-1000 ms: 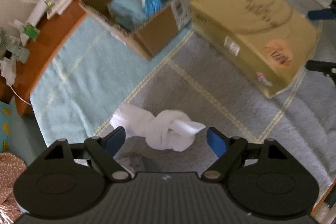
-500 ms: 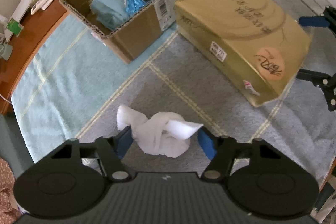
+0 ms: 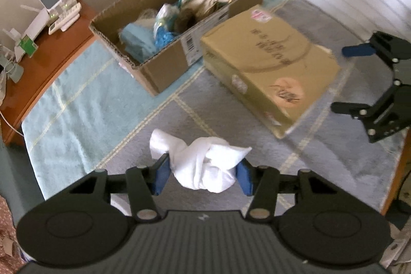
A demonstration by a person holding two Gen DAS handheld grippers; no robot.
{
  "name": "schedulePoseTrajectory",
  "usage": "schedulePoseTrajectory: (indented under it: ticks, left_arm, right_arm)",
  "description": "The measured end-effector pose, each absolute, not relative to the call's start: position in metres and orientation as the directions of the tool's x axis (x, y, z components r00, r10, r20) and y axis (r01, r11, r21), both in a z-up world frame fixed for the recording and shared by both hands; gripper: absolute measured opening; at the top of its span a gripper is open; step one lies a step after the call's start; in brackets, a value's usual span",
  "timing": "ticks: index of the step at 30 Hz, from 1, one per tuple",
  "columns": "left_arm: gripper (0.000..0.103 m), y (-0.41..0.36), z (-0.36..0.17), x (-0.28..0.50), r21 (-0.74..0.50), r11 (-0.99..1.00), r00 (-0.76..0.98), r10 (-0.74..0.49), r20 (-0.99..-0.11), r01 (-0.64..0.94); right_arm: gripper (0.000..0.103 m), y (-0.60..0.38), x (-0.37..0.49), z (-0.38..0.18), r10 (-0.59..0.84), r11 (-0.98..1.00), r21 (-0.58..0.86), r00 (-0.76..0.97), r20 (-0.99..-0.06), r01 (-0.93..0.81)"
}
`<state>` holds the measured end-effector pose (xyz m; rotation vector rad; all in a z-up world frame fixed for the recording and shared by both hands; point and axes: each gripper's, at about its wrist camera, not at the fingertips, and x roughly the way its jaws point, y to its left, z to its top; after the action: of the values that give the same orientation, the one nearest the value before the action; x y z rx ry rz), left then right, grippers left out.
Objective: Organize soft objects
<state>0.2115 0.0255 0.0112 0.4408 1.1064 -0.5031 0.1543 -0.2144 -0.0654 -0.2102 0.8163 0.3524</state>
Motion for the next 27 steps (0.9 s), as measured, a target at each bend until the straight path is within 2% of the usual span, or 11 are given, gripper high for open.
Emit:
schedulePoseTrajectory:
  ticks: [6, 9, 13, 17, 19, 21, 25, 26, 27]
  left_arm:
    - [0.053, 0.021, 0.025, 0.186, 0.053, 0.79, 0.379, -0.234, -0.895, 0.611]
    - [0.053, 0.017, 0.029, 0.174, 0.042, 0.779, 0.38, -0.258, -0.889, 0.626]
    - [0.053, 0.015, 0.028, 0.162, 0.041, 0.771, 0.379, -0.265, -0.887, 0.636]
    - [0.053, 0.016, 0.027, 0.155, 0.035, 0.771, 0.377, -0.271, -0.885, 0.636]
    - [0.053, 0.017, 0.027, 0.155, 0.031, 0.772, 0.376, -0.274, -0.885, 0.635]
    - [0.053, 0.017, 0.025, 0.157, 0.027, 0.772, 0.375, -0.277, -0.885, 0.635]
    - [0.053, 0.016, 0.024, 0.158, 0.023, 0.772, 0.371, -0.28, -0.885, 0.636]
    - [0.053, 0.015, 0.023, 0.159, 0.021, 0.77, 0.37, -0.282, -0.885, 0.638]
    - [0.053, 0.015, 0.023, 0.159, 0.022, 0.769, 0.37, -0.282, -0.885, 0.639]
  right_arm:
    - [0.103, -0.213, 0.15, -0.052, 0.153, 0.912, -0.164, 0.684, -0.713, -0.375]
    - [0.098, -0.212, 0.149, -0.044, 0.168, 0.9, -0.183, 0.702, -0.692, -0.395]
    - [0.077, -0.207, 0.152, -0.043, 0.174, 0.875, -0.226, 0.712, -0.681, -0.429]
    - [0.066, -0.205, 0.157, -0.044, 0.191, 0.858, -0.229, 0.701, -0.687, -0.459]
    - [0.056, -0.205, 0.163, -0.045, 0.2, 0.852, -0.225, 0.692, -0.694, -0.472]
    - [0.05, -0.205, 0.168, -0.048, 0.203, 0.849, -0.22, 0.681, -0.704, -0.481]
    - [0.048, -0.204, 0.174, -0.054, 0.22, 0.847, -0.197, 0.664, -0.715, -0.494]
    - [0.045, -0.204, 0.174, -0.055, 0.222, 0.846, -0.193, 0.658, -0.719, -0.496]
    - [0.036, -0.204, 0.174, -0.055, 0.231, 0.845, -0.185, 0.653, -0.721, -0.502]
